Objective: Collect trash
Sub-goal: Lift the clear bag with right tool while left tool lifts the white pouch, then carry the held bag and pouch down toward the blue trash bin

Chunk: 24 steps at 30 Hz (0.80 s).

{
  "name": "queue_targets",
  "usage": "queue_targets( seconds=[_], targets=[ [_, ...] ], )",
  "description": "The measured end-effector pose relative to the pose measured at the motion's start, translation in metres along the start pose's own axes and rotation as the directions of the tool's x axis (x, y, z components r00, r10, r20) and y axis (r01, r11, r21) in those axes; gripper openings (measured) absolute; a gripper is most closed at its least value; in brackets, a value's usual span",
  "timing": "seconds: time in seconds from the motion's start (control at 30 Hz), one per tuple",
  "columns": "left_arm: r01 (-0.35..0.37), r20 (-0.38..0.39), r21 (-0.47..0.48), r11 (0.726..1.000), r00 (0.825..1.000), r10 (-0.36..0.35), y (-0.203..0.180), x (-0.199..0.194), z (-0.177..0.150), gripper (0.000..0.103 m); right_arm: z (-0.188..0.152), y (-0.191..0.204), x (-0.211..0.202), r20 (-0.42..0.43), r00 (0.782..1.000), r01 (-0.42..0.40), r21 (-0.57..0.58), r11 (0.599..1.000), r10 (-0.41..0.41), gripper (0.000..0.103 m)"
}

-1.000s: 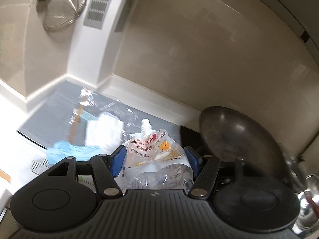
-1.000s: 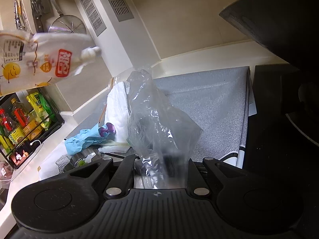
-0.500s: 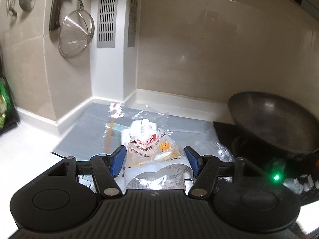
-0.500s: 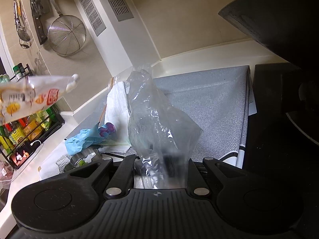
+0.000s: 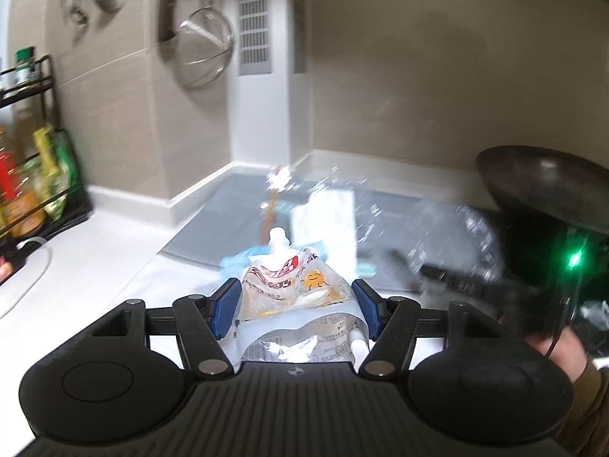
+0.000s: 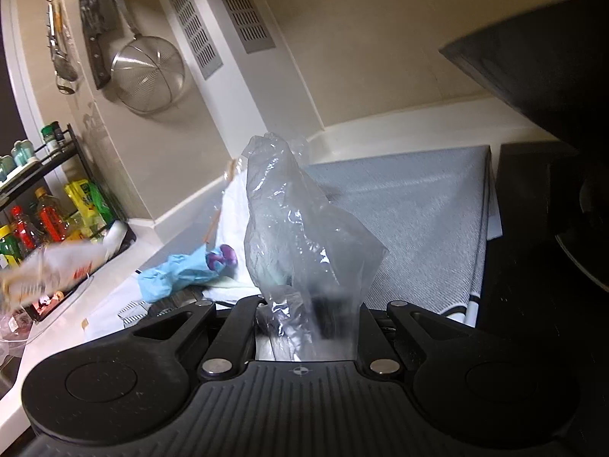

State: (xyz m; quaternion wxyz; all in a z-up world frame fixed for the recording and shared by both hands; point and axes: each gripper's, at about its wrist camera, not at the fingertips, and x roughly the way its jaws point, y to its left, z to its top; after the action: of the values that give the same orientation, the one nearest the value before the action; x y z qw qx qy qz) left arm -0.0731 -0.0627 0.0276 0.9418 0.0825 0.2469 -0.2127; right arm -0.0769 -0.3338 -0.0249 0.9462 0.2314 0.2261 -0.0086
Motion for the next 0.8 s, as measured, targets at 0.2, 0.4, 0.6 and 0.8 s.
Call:
queue_targets(
  seconds=[0.2, 0.4, 0.6, 0.8],
  targets=[
    [-0.055, -0.016, -0.029, 0.998, 0.998, 0.054, 0.022, -0.028, -0.030, 0.068, 0.000, 0.009, -0.012, 0.108, 0.994, 0.033, -0.072, 0.997, -0.025, 0.006],
    [-0.100, -0.002, -0.052, 0.994, 0.995, 0.100, 0.044, -0.059, -0.053, 0.068, -0.012, 0.046, -0.026, 0.137, 0.989, 0.081, -0.205, 0.975, -0.054, 0.006],
    [-0.129, 0.008, -0.068, 0.989, 0.991, 0.130, 0.058, -0.082, -0.073, 0.069, -0.019, 0.081, -0.063, 0.180, 0.984, 0.037, -0.255, 0.966, 0.010, 0.006],
    [-0.146, 0.015, -0.092, 0.985, 0.989, 0.148, 0.071, -0.104, -0.090, 0.068, -0.027, 0.114, -0.101, 0.189, 0.976, -0.058, -0.271, 0.961, 0.112, 0.006]
  ],
)
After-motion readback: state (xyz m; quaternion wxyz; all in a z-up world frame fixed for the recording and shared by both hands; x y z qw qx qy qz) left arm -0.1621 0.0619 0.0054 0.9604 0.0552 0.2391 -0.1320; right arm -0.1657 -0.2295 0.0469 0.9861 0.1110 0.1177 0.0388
